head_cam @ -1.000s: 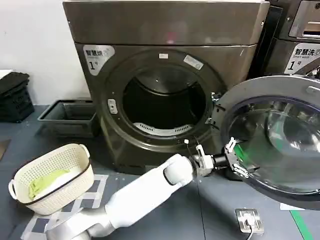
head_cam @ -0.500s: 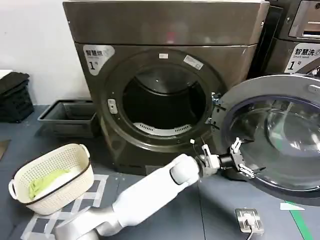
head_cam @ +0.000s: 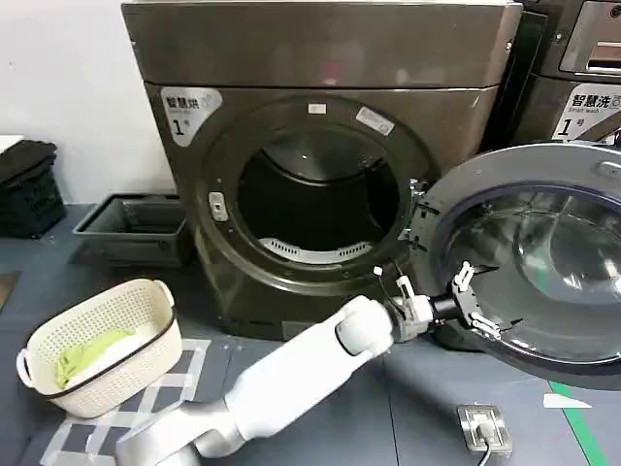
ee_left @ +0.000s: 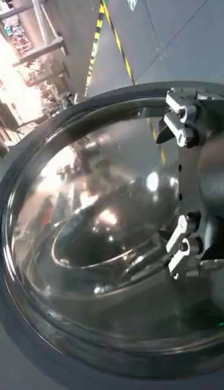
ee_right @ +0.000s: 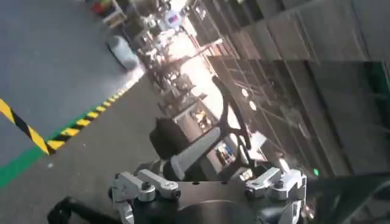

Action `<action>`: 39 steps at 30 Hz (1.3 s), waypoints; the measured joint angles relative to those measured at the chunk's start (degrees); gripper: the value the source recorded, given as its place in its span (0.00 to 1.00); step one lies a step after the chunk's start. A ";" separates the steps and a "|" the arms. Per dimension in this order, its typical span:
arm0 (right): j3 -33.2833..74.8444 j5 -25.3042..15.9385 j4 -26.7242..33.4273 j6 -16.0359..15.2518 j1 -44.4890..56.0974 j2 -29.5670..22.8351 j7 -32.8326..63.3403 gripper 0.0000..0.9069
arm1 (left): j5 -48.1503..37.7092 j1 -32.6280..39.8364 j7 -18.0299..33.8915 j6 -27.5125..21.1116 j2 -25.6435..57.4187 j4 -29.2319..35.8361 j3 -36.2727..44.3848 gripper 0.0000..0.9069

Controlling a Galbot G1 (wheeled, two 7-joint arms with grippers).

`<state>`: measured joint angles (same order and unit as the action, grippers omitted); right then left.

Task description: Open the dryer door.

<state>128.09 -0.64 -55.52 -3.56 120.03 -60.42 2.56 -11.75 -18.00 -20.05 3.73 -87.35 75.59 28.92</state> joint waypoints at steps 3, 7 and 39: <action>0.33 0.45 1.16 0.88 0.36 0.78 -0.38 1.00 | -0.10 0.09 -0.05 -0.02 -0.16 -0.14 0.00 1.00; 0.24 0.66 1.77 1.72 0.38 1.16 -0.76 1.00 | -0.45 -0.03 -0.09 -0.15 -0.19 0.10 -0.02 1.00; 0.87 4.81 1.54 -16.33 -0.05 2.80 1.92 1.00 | -20.91 -10.82 6.81 -18.83 19.04 26.70 -9.07 1.00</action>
<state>128.96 4.17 -53.98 -19.88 119.98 -57.62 4.48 -32.66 -28.83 -13.24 -15.10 -68.31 102.29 19.84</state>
